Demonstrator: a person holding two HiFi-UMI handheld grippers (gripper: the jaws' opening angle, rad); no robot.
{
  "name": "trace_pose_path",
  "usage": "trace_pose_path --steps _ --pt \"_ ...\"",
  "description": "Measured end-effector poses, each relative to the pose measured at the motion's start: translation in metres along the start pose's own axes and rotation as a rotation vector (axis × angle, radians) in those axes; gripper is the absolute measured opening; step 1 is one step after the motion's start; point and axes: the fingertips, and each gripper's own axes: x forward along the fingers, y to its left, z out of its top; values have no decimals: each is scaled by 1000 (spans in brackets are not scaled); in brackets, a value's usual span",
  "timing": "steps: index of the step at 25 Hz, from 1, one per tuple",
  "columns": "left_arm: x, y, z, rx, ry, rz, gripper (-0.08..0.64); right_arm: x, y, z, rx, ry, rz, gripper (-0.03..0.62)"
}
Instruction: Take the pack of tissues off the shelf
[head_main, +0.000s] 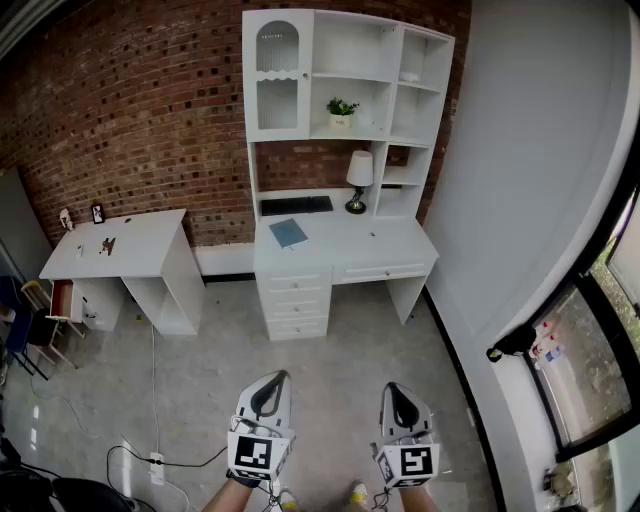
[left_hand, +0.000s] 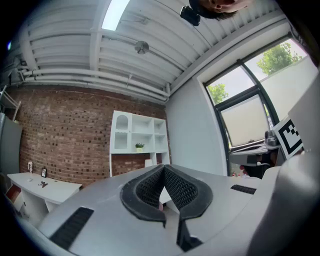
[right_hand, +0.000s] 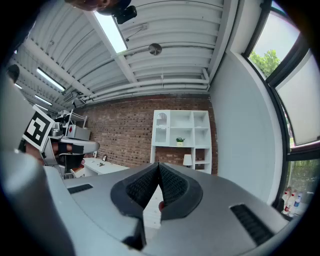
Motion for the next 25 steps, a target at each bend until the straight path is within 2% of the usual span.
trace_pose_path --steps 11,17,25 --pt "11 -27 23 -12 -24 -18 17 -4 -22 26 -8 -48 12 3" --pt "13 -36 24 -21 -21 -35 17 -12 -34 32 8 -64 -24 5" --pt "13 -28 24 -16 -34 -54 17 -4 -17 36 8 -64 39 206"
